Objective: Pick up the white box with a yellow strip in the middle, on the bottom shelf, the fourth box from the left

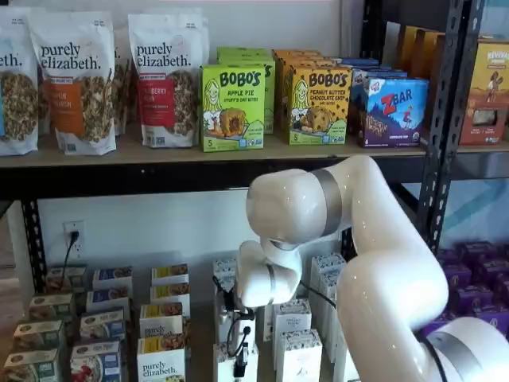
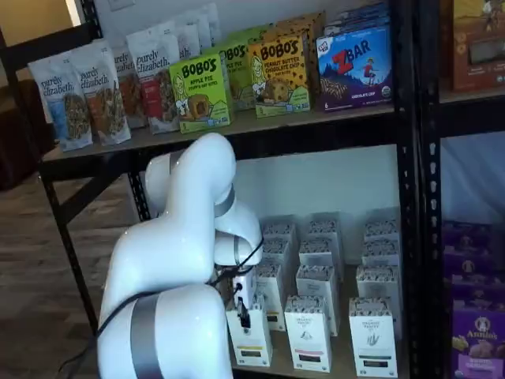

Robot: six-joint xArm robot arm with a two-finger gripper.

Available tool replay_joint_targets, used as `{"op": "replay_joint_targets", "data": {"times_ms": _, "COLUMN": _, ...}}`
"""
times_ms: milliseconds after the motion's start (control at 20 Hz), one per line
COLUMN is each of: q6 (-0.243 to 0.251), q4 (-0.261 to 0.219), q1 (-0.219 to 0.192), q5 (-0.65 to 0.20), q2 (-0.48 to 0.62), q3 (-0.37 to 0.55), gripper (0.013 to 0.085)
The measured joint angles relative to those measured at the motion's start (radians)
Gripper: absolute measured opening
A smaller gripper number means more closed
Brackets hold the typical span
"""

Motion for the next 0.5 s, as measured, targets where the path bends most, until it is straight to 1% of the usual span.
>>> {"op": "replay_joint_targets", "data": {"times_ms": 50, "q6": 0.001, "q4": 0.000, "q1": 0.000, "q5": 0.001, "q2": -0.001, "q3": 0.001, "gripper": 0.0570}}
{"op": "replay_joint_targets", "data": {"times_ms": 250, "q6": -0.017, "q4": 0.022, "q1": 0.004, "q5": -0.003, "q2": -0.015, "q3": 0.024, "gripper": 0.0570}}
{"op": "replay_joint_targets", "data": {"times_ms": 500, "q6": -0.072, "q4": 0.086, "q1": 0.009, "q5": -0.022, "q2": -0.050, "q3": 0.080, "gripper": 0.0570}}
